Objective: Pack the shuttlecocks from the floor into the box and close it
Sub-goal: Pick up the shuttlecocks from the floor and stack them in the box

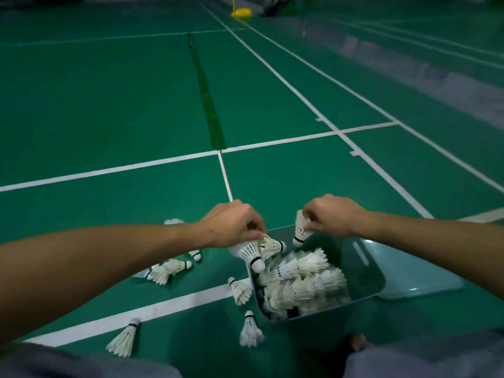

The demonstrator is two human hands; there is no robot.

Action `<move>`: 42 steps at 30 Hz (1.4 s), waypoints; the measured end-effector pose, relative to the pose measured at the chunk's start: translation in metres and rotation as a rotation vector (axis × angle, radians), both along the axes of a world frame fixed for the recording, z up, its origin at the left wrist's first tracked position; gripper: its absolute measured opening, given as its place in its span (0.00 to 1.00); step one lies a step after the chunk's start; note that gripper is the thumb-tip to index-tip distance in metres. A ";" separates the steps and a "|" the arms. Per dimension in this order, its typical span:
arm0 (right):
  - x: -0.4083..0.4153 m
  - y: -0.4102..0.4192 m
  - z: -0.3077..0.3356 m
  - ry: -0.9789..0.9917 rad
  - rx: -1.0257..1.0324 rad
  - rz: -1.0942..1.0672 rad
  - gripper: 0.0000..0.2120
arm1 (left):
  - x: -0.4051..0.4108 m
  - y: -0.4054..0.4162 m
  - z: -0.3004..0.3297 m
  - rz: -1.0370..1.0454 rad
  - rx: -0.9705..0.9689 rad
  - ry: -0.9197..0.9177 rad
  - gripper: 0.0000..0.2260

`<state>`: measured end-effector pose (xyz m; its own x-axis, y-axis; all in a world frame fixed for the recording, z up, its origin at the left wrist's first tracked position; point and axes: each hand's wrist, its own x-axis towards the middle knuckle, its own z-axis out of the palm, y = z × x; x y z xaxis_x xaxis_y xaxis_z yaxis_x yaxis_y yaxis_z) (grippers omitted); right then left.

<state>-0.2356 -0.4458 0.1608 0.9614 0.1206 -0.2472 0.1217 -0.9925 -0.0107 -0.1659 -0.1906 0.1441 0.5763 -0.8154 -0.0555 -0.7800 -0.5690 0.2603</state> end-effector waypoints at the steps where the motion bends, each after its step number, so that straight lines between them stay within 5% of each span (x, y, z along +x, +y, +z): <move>1: -0.003 -0.012 -0.006 0.002 -0.029 -0.059 0.13 | -0.003 -0.010 -0.002 -0.020 0.010 -0.012 0.08; 11: -0.021 -0.060 -0.096 0.063 -0.168 -0.377 0.07 | -0.002 -0.067 -0.034 -0.153 0.181 -0.100 0.08; 19: -0.004 -0.074 -0.136 -0.001 -0.032 -0.609 0.07 | 0.011 -0.059 -0.064 -0.159 0.170 -0.040 0.07; 28: 0.010 -0.073 -0.140 0.045 -0.047 -0.540 0.07 | 0.015 -0.054 -0.065 -0.141 0.127 -0.008 0.08; 42: 0.020 -0.090 -0.190 0.291 0.268 -0.639 0.07 | 0.017 -0.039 -0.067 -0.135 0.117 0.033 0.09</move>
